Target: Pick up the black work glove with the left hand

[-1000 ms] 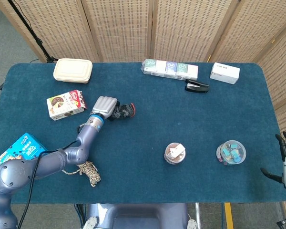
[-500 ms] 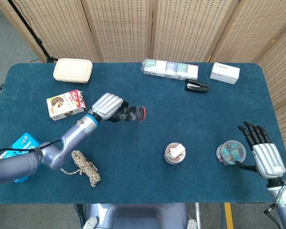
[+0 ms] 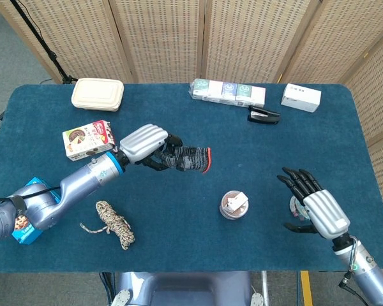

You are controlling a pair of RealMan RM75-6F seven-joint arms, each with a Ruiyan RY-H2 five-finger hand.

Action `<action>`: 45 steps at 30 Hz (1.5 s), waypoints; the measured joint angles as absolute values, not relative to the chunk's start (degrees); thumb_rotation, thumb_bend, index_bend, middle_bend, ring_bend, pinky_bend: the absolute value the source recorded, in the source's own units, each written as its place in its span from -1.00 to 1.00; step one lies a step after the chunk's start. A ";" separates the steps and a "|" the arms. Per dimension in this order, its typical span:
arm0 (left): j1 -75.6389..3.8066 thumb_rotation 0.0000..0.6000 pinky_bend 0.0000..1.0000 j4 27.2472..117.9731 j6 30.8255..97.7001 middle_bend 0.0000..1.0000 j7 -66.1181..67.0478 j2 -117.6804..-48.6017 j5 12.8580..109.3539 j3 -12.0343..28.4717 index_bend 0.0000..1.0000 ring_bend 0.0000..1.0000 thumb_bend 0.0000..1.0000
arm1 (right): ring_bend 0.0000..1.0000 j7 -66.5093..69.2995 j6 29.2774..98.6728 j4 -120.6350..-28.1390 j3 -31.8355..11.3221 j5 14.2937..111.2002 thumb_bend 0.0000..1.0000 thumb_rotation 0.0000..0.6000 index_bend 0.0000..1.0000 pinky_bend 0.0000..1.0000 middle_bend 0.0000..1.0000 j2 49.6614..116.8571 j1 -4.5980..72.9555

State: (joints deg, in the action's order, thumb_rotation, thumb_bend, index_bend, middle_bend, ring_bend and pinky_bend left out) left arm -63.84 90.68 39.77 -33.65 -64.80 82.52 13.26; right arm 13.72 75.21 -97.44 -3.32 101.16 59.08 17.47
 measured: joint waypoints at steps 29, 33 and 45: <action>-64.28 1.00 0.09 91.52 38.82 0.09 -28.49 -72.17 77.04 14.28 0.20 0.01 -0.14 | -1.00 1.85 68.06 -102.65 -4.67 97.94 -1.00 1.00 -0.80 -1.00 -0.98 69.79 26.01; -64.45 1.00 0.09 91.48 38.59 0.09 -27.16 -72.82 76.26 14.45 0.20 0.01 -0.14 | -1.00 1.86 67.44 -101.66 -5.27 95.97 -1.00 1.00 -0.81 -1.00 -0.99 70.65 26.71; -64.49 1.00 0.09 89.27 37.90 0.10 -26.62 -75.83 74.17 14.83 0.20 0.01 -0.11 | -1.00 1.15 68.77 -101.45 -5.13 96.25 -1.00 1.00 -0.83 -1.00 -0.99 72.43 27.53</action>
